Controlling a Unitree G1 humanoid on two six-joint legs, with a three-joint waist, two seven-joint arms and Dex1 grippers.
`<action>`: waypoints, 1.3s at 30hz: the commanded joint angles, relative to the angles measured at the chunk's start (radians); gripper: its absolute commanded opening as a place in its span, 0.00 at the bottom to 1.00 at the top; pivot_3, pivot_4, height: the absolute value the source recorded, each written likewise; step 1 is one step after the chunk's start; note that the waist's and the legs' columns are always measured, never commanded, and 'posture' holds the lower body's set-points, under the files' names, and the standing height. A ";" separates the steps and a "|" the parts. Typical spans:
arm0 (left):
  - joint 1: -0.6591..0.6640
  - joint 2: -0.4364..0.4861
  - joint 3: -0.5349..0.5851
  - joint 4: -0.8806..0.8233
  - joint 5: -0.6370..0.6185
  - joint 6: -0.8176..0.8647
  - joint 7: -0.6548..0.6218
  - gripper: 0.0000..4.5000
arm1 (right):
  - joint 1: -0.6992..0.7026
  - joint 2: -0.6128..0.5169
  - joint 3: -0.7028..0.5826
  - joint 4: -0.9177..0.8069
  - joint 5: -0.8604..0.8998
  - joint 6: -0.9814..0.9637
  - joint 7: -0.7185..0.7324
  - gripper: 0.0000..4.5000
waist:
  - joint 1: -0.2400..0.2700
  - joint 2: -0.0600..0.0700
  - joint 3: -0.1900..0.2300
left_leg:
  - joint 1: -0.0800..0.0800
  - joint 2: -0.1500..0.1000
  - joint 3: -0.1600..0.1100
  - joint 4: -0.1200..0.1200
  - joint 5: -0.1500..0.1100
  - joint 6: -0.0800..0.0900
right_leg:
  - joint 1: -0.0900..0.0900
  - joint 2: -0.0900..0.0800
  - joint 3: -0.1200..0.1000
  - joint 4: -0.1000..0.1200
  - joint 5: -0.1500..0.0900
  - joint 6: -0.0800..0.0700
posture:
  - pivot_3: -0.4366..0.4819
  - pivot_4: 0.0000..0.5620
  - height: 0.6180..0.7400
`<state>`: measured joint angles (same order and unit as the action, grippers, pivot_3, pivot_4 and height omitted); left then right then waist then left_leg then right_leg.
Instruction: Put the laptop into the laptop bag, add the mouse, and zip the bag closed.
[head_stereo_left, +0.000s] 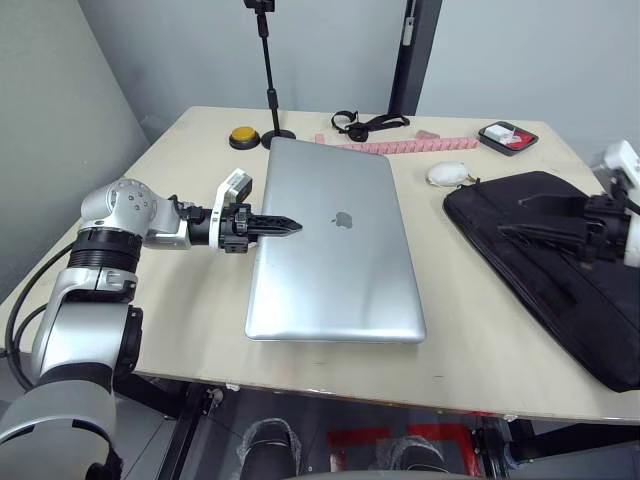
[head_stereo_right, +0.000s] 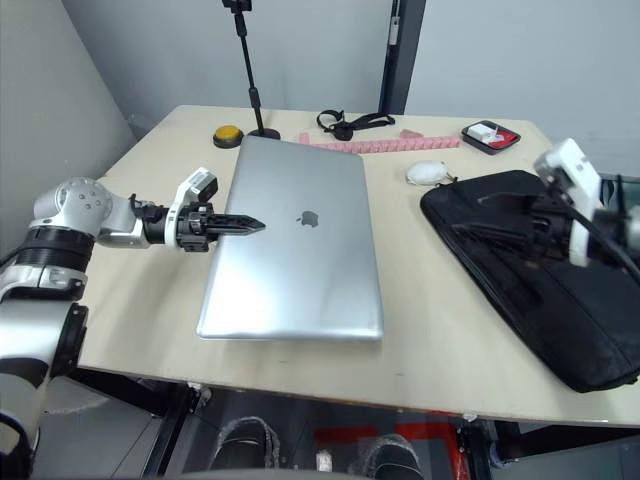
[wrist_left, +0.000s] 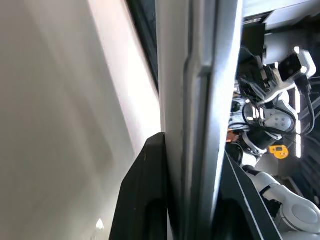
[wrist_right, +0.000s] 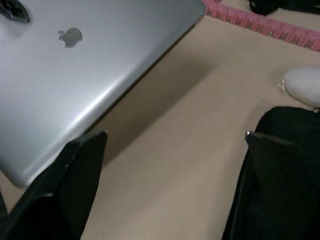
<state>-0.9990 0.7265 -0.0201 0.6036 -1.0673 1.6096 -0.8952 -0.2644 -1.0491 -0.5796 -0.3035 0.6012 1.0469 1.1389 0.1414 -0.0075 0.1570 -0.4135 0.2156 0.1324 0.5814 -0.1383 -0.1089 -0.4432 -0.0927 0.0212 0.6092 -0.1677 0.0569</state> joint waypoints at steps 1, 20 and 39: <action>-0.078 0.022 0.054 0.004 -0.102 0.005 -0.057 0.08 | 0.045 -0.031 0.000 0.050 -0.045 -0.117 -0.006 1.00 | 0.000 0.000 0.000 | 0.000 0.000 0.000 0.003 0.000 0.000 | 0.000 0.000 0.000 0.002 0.000 0.000 | 0.48 0.27 0.99; -0.004 0.003 0.029 -0.040 -0.231 0.005 0.035 0.08 | -0.080 0.112 0.404 0.311 -0.345 -0.244 -0.412 1.00 | -0.035 0.000 0.000 | -0.006 -0.001 -0.001 0.009 0.001 0.002 | -0.004 -0.001 0.001 0.006 0.000 0.000 | 0.48 0.27 0.99; -0.018 -0.063 0.052 -0.004 -0.235 0.005 0.088 0.08 | -0.080 0.132 0.422 0.383 -0.359 -0.269 -0.412 0.44 | -0.035 0.000 0.000 | -0.006 -0.001 -0.001 0.011 0.001 0.002 | -0.003 -0.001 0.001 0.007 0.000 0.000 | 0.48 0.27 0.99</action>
<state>-0.9765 0.6695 -0.0458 0.6154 -1.2230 1.6097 -0.7746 -0.3432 -0.9065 -0.1364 0.0991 0.2377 0.7861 0.7215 0.1062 -0.0076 0.1570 -0.4192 0.2145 0.1312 0.5925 -0.1372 -0.1064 -0.4462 -0.0935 0.0224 0.6165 -0.1674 0.0567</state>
